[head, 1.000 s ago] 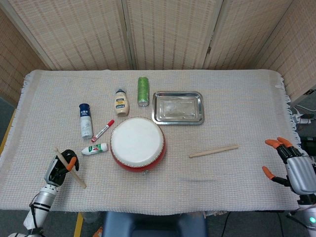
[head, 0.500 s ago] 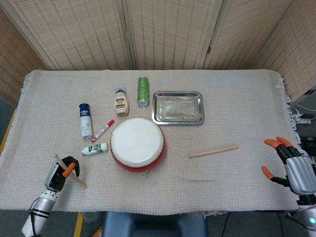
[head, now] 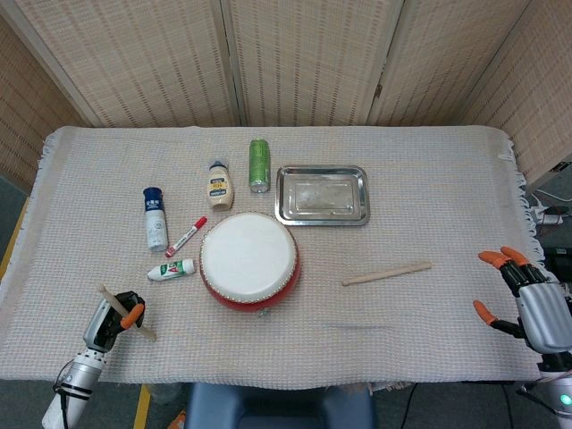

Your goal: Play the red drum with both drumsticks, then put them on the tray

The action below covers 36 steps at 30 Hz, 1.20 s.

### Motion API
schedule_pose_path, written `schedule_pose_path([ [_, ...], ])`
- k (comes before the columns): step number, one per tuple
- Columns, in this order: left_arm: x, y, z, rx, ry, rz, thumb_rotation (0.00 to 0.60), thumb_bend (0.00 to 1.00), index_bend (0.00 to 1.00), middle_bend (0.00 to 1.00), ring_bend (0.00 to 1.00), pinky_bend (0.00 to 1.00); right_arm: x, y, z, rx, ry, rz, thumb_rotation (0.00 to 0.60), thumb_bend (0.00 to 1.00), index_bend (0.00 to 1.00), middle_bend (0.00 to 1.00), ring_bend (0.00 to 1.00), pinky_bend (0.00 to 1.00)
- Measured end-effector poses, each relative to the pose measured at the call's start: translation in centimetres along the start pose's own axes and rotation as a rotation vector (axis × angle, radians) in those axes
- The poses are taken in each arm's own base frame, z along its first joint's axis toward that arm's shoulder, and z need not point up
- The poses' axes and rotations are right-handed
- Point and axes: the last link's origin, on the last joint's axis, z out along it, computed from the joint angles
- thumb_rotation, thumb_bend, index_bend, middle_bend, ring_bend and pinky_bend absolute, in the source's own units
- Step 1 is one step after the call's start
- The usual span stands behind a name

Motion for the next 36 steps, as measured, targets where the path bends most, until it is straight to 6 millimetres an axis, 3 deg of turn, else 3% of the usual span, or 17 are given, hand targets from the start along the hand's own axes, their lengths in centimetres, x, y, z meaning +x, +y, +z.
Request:
schedule_pose_path([
  [19,-0.8,-2.4,-1.2,0.042,-0.015,0.067,0.396,0.28,0.81,0.83,0.76,0.74,-0.3,-0.1,0.6,0.005,0.001,0.012,0.6,0.19,0.22,0.2,0.09,0.25],
  [36,-1.5,-3.4,-1.1,0.052,-0.012,0.086,0.401,0.28,0.85,0.89,0.82,0.77,0.0,-0.2,0.4,0.002,0.013,0.005,0.6,0.19,0.22,0.2,0.09,0.25],
])
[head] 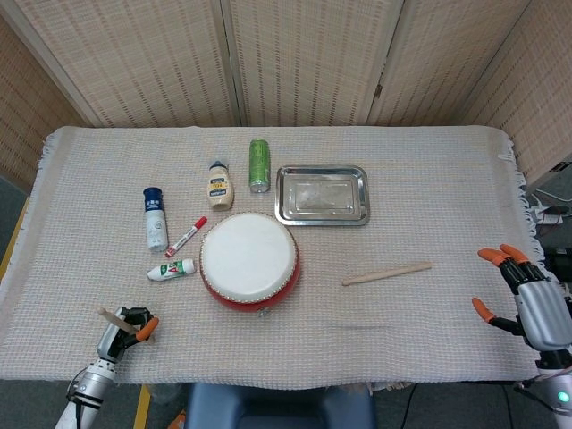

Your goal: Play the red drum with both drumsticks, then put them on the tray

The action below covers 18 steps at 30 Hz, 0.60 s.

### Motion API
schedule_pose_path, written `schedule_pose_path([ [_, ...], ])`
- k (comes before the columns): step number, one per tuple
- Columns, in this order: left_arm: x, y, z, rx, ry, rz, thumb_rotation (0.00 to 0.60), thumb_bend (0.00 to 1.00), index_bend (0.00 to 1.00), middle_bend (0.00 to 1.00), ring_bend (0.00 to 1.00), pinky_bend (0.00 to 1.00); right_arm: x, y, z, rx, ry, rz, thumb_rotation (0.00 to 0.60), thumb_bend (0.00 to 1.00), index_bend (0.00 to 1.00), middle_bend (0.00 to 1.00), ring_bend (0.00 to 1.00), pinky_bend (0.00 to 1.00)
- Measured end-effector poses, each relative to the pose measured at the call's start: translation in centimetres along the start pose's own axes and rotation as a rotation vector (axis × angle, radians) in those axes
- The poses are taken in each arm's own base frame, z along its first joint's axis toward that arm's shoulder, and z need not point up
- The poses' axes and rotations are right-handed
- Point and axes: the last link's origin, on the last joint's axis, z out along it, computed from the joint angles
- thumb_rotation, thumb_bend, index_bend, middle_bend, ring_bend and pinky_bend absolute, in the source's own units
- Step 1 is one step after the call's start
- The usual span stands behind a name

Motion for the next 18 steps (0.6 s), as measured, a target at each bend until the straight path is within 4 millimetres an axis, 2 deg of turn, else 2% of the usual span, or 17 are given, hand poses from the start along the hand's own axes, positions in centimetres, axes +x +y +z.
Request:
schedule_pose_path([
  [12,-0.4,-0.9,-0.4,0.008,-0.019,0.047,0.42,0.28,0.85,0.9,0.82,0.77,0.2,-0.1,-0.1,-0.001,0.008,-0.003,0.6,0.19,0.22,0.2,0.09,0.25],
  [14,-0.5,-1.0,-0.5,0.013,-0.021,0.043,0.445,0.29,0.85,0.9,0.83,0.77,0.2,-0.1,-0.1,-0.001,0.01,-0.003,0.6,0.19,0.22,0.2,0.09,0.25],
  [18,-0.7,-1.2,-0.5,0.018,-0.026,0.04,0.54,0.3,0.86,0.91,0.84,0.8,0.3,-0.1,-0.1,-0.001,0.013,-0.003,0.6,0.19,0.22,0.2,0.09,0.25],
])
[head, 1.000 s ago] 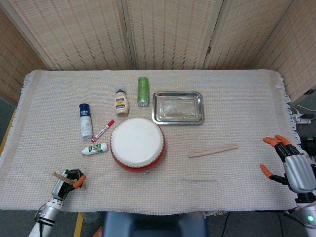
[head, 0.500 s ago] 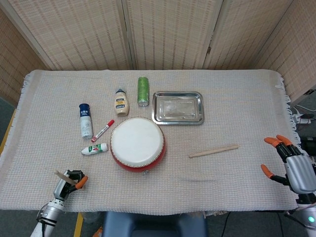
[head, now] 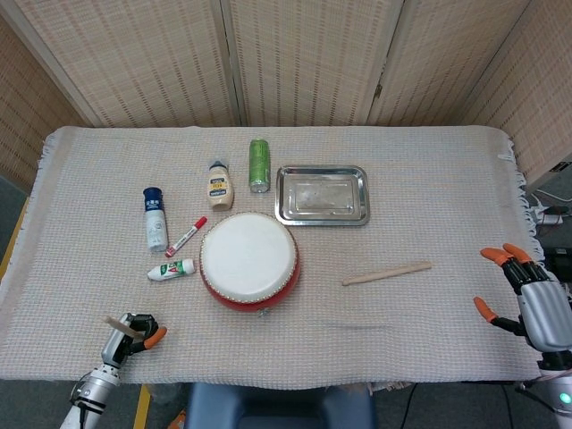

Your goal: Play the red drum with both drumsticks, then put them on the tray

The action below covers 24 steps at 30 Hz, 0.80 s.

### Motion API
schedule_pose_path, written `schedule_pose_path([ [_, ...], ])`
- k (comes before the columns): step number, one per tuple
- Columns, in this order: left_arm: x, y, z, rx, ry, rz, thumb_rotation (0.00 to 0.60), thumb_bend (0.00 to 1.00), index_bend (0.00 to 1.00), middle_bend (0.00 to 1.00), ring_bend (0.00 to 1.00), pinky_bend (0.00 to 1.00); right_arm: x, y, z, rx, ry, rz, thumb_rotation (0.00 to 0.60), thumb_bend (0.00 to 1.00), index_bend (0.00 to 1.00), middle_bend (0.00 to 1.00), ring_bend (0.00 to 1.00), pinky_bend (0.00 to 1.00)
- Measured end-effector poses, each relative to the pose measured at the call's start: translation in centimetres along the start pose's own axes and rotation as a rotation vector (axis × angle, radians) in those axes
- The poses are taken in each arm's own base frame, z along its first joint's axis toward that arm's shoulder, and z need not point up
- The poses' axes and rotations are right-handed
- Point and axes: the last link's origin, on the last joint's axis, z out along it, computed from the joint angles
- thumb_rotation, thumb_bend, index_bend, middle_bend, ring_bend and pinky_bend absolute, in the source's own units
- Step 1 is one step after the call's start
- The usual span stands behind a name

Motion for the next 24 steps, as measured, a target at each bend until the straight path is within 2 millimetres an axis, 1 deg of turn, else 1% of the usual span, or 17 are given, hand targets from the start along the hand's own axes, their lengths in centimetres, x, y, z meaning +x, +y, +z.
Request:
schedule_pose_path([
  [1,-0.01,-0.01,0.0,0.0,-0.001,-0.001,0.577,0.31,0.87,0.92,0.84,0.82,0.0,0.0,0.0,0.0,0.0,0.0,0.6,0.19,0.22,0.21,0.09,0.25],
  [3,-0.07,-0.03,-0.01,0.0,-0.005,-0.006,0.6,0.31,0.89,0.94,0.87,0.89,0.03,0.0,-0.02,0.0,0.002,-0.001,0.6,0.19,0.22,0.2,0.09,0.25],
  [4,-0.13,-0.01,-0.01,-0.004,-0.009,-0.011,0.6,0.32,0.9,0.96,0.88,0.92,0.06,0.01,-0.02,0.0,0.002,-0.001,0.6,0.19,0.22,0.21,0.09,0.25],
  [9,-0.22,-0.35,0.05,-0.013,-0.022,-0.002,0.6,0.32,0.95,1.0,0.95,0.99,0.21,-0.1,-0.05,0.004,0.008,0.003,0.6,0.19,0.22,0.2,0.09,0.25],
  [12,-0.28,-0.6,0.12,-0.016,-0.025,-0.006,0.6,0.35,0.98,1.0,0.99,1.0,0.23,-0.13,-0.04,0.006,0.01,0.003,0.6,0.19,0.22,0.21,0.09,0.25],
  [15,-0.24,-0.69,0.17,-0.02,-0.025,0.0,0.6,0.39,1.0,1.0,1.0,1.0,0.26,-0.19,-0.04,0.009,0.013,0.004,0.6,0.19,0.22,0.21,0.09,0.25],
  [19,-0.19,-0.8,0.23,-0.024,-0.012,0.03,0.6,0.5,1.0,1.0,1.0,1.0,0.35,-0.25,-0.05,0.013,0.018,0.007,0.6,0.19,0.22,0.2,0.09,0.25],
  [24,-0.12,-0.82,0.29,-0.031,-0.001,0.078,0.6,0.62,1.0,1.0,1.0,1.0,0.28,-0.17,-0.08,0.01,0.014,0.01,0.6,0.19,0.22,0.2,0.1,0.25],
])
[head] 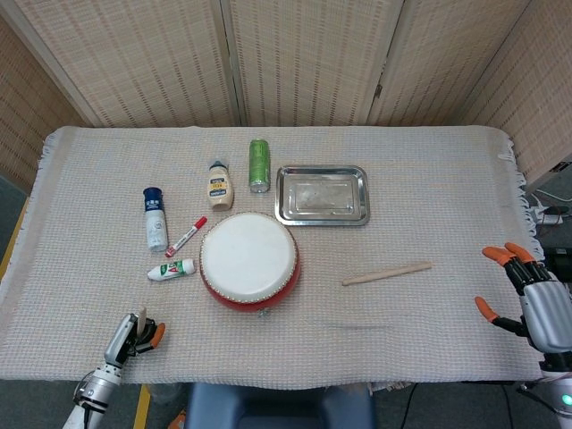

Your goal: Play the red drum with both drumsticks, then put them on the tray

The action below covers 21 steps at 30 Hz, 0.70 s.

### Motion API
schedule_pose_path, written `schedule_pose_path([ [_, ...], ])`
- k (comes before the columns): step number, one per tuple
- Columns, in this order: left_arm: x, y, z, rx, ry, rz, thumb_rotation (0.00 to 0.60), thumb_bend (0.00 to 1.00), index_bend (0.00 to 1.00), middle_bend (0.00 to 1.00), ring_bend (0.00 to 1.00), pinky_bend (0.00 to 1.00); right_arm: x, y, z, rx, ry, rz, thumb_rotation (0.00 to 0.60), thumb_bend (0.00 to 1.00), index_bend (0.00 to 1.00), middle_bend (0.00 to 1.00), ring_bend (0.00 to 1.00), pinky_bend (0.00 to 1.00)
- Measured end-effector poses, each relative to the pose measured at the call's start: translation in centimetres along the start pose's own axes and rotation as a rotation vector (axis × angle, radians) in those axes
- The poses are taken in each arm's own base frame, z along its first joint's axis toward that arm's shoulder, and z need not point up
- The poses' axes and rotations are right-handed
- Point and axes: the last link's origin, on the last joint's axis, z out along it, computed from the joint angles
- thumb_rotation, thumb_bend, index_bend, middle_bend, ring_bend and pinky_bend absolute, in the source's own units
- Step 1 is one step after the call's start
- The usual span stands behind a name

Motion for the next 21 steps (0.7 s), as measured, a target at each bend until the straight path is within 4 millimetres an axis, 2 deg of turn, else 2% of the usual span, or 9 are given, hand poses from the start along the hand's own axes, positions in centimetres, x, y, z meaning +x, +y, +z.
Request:
schedule_pose_path([
  [3,0.2,0.2,0.1,-0.016,0.007,0.044,0.6,0.66,1.0,1.0,1.0,1.0,-0.2,0.1,0.0,-0.011,-0.017,-0.002,0.6,0.19,0.25,0.2,0.11,0.25],
  [6,0.6,0.8,0.2,-0.042,0.017,0.108,0.6,0.66,1.0,1.0,1.0,1.0,-0.6,0.2,0.2,-0.027,-0.051,-0.008,0.6,0.19,0.34,0.22,0.12,0.26],
  [11,2.2,2.7,0.6,-0.101,0.044,0.245,0.6,0.66,1.0,1.0,1.0,1.0,-1.6,0.2,1.2,-0.047,-0.144,-0.026,0.6,0.19,0.44,0.25,0.13,0.27],
  [17,4.5,5.9,1.2,-0.152,0.07,0.409,0.6,0.65,1.0,1.0,1.0,1.0,-4.1,-0.3,4.0,-0.047,-0.296,-0.076,0.6,0.19,0.46,0.25,0.13,0.27],
  [21,5.4,8.0,1.6,-0.17,0.085,0.502,0.6,0.65,1.0,1.0,1.0,1.0,-7.2,-1.6,6.9,-0.001,-0.389,-0.119,0.6,0.19,0.45,0.25,0.12,0.27],
])
